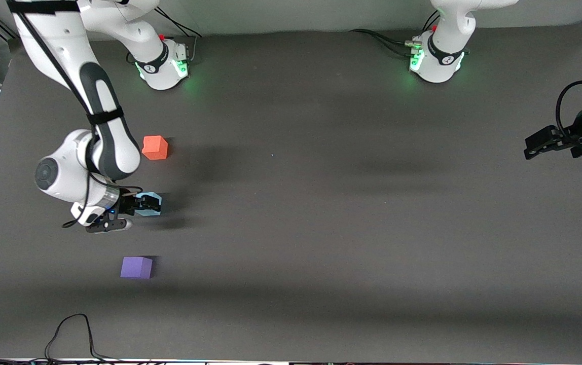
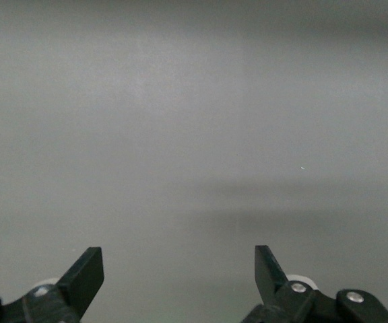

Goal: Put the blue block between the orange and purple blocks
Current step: 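Open the right gripper and lift it off the blue cube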

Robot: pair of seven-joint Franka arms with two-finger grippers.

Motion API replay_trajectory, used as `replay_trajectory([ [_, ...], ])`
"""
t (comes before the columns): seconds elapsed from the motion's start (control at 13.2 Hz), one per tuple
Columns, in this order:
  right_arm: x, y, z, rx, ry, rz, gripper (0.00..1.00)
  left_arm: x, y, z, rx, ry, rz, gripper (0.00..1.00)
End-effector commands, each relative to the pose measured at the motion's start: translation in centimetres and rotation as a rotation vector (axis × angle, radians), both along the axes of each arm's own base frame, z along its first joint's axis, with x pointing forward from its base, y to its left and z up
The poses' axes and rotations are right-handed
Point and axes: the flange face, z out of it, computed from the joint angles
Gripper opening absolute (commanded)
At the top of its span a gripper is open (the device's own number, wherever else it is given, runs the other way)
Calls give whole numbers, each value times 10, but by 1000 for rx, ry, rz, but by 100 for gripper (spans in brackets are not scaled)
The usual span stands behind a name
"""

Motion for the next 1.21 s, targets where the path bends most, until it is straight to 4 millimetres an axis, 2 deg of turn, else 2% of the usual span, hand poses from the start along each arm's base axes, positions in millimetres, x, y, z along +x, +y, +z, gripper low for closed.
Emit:
replay_trajectory([
  [0.0, 1, 4, 76, 32, -45, 86, 100, -3, 1, 9, 4, 3, -8, 100],
  [0.3, 11, 11, 183, 17, -15, 109, 100, -3, 1, 7, 4, 6, -7, 100],
  [0.45, 0, 6, 235, -3, -43, 117, 100, -3, 0, 7, 4, 6, -8, 100],
  [0.61, -15, 1, 276, -3, -101, 99, 100, -3, 0, 7, 4, 6, -8, 100],
  [0.76, -28, 10, 295, -83, -77, 70, 100, -3, 0, 7, 4, 6, -8, 100],
  [0.83, -41, 19, 311, -134, -65, 71, 100, -3, 0, 7, 4, 6, -8, 100],
  [0.99, -56, 2, 332, -135, -70, 48, 100, -3, 0, 7, 4, 6, -8, 100],
  [1.06, -64, 1, 341, -142, -74, 45, 100, -3, 0, 7, 4, 6, -8, 100],
  [1.14, -70, 9, 350, -154, -84, 55, 100, -3, 0, 7, 4, 6, -8, 100],
])
